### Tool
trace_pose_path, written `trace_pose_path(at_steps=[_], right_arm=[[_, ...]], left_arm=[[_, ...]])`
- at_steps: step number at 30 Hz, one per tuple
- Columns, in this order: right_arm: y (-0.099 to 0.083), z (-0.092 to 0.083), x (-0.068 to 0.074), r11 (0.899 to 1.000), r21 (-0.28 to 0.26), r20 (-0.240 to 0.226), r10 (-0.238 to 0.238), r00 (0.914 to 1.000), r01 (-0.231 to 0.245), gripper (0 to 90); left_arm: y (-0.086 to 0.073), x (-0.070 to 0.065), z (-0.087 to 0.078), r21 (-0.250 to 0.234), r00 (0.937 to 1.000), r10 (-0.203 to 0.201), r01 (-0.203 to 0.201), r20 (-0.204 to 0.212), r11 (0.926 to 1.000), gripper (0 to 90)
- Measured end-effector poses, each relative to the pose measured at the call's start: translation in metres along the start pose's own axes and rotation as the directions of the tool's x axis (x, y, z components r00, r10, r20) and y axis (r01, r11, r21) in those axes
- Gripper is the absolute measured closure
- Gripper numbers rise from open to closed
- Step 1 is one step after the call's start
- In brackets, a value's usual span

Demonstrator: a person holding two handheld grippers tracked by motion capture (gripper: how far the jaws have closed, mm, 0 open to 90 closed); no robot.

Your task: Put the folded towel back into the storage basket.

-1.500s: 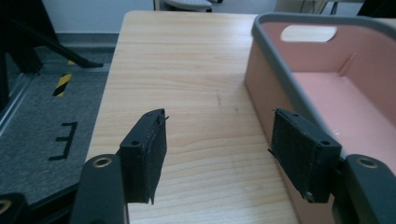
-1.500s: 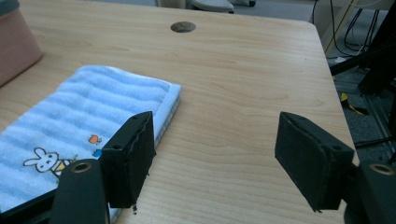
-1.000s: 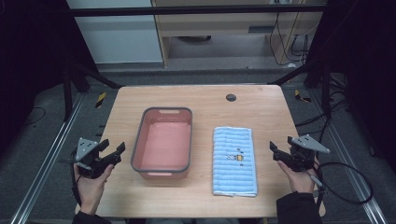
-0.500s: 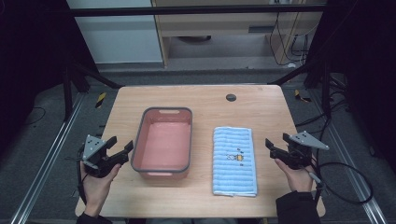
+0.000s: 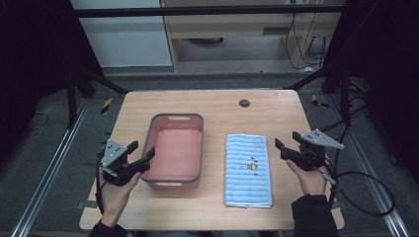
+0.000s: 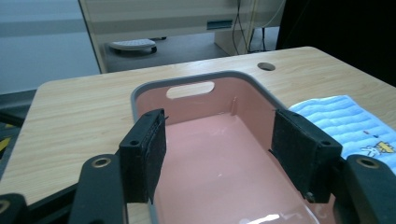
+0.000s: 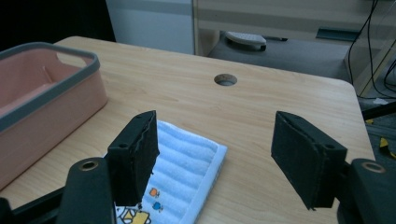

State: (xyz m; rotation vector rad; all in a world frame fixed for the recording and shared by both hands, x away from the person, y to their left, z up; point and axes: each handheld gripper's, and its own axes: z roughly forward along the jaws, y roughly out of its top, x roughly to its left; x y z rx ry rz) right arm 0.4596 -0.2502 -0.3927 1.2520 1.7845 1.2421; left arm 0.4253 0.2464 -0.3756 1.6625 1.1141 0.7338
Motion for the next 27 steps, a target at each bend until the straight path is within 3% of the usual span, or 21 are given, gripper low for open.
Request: trace_pose_path(at_steps=[14,27], right_arm=[[0.011,0.001,0.000,1.000,-0.024,0.005,0.003,1.0000,-0.003,31.7],[0.020,0.007,0.002,1.000,-0.028,0.005,0.004,1.0000,-0.003,32.4]], left_arm=[[0.007,-0.026,0.013,-0.007,0.9984,0.021,-0.021,0.052,0.9998,36.2],[0.018,-0.055,0.026,-0.020,0.9928,0.058,-0.056,0.105,0.9982,37.1]])
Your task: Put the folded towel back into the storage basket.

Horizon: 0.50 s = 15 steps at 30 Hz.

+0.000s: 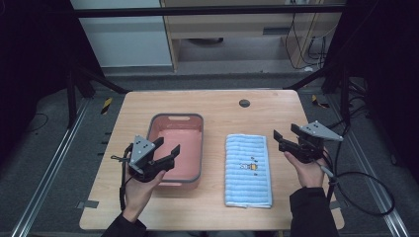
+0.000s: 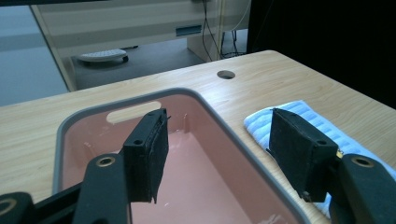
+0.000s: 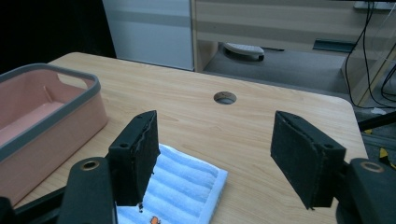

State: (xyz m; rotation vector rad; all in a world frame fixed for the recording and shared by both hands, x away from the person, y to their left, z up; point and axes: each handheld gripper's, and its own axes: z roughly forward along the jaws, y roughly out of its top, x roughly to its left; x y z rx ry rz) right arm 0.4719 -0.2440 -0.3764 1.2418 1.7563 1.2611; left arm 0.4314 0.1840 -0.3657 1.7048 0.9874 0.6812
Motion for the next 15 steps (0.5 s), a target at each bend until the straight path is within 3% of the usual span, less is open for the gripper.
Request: trace_pose_path(at_steps=[15], right_arm=[[0.007,0.009,0.004,1.000,0.009,-0.016,-0.003,0.9999,0.003,32.4]], left_arm=[[0.008,-0.032,0.019,0.001,0.9975,0.024,-0.024,0.067,0.9997,37.2]])
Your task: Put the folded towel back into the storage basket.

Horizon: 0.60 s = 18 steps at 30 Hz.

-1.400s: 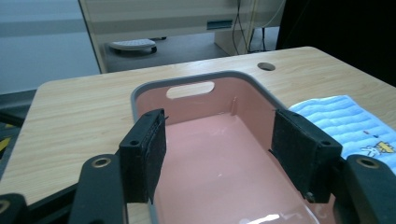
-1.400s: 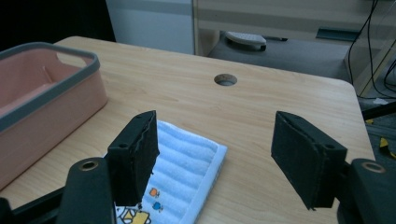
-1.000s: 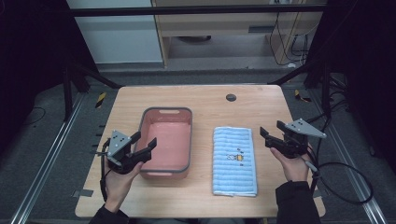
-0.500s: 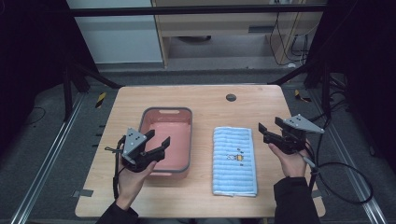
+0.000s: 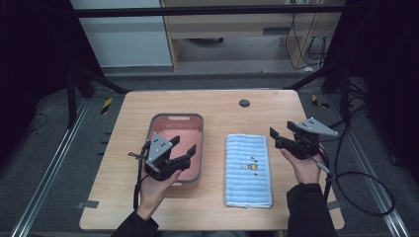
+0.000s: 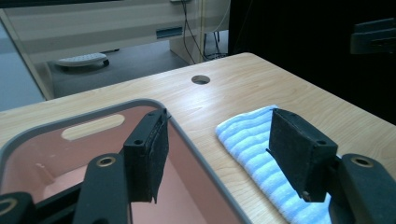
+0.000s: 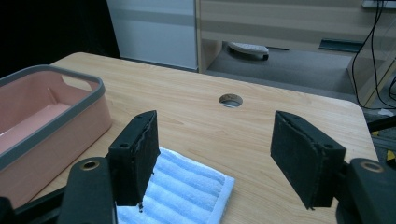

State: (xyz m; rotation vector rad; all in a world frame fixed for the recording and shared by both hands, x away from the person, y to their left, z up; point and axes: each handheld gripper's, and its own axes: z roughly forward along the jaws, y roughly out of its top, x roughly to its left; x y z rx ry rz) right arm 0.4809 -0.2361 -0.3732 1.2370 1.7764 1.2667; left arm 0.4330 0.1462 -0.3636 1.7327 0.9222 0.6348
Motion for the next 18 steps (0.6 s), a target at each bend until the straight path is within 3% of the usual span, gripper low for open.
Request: trace_pose_path(at_steps=[18], right_arm=[[0.002,0.016,0.003,1.000,0.009,-0.005,-0.019,0.9998,0.019,32.7]], left_arm=[[-0.009,-0.044,0.025,0.039,0.9955,0.034,-0.038,0.089,0.9985,37.0]])
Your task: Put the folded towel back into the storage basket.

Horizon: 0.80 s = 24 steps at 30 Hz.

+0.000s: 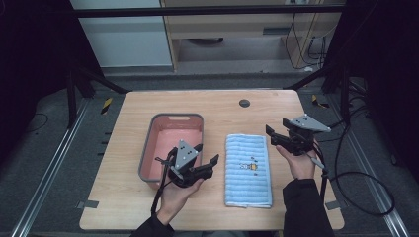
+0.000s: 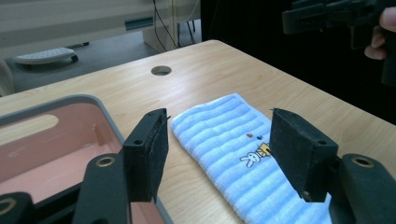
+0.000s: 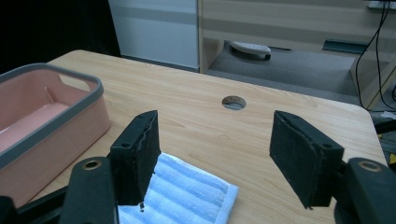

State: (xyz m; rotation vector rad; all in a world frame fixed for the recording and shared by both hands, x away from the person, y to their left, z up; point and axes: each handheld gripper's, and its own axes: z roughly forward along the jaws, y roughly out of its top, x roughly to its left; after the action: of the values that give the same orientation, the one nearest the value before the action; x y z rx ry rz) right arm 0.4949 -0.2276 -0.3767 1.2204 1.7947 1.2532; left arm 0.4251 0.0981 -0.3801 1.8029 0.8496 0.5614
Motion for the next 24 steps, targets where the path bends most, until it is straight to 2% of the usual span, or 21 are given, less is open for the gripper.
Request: trace_pose_path(at_steps=[11,22,24], right_arm=[[-0.007,0.012,-0.004,0.999,0.034,0.000,-0.005,1.0000,0.005,33.4],[-0.020,0.027,-0.006,0.997,0.069,0.017,0.014,0.9998,-0.015,33.5],[-0.022,0.028,-0.007,0.997,0.074,0.016,0.015,0.9998,-0.016,33.6]], left_arm=[[-0.014,-0.018,0.015,0.033,0.9992,0.018,-0.019,0.035,0.9993,38.5],[-0.033,-0.027,0.028,0.071,0.9978,-0.001,-0.004,0.066,0.9974,40.7],[-0.036,-0.029,0.031,0.082,0.9974,0.006,-0.012,0.071,0.9965,40.8]])
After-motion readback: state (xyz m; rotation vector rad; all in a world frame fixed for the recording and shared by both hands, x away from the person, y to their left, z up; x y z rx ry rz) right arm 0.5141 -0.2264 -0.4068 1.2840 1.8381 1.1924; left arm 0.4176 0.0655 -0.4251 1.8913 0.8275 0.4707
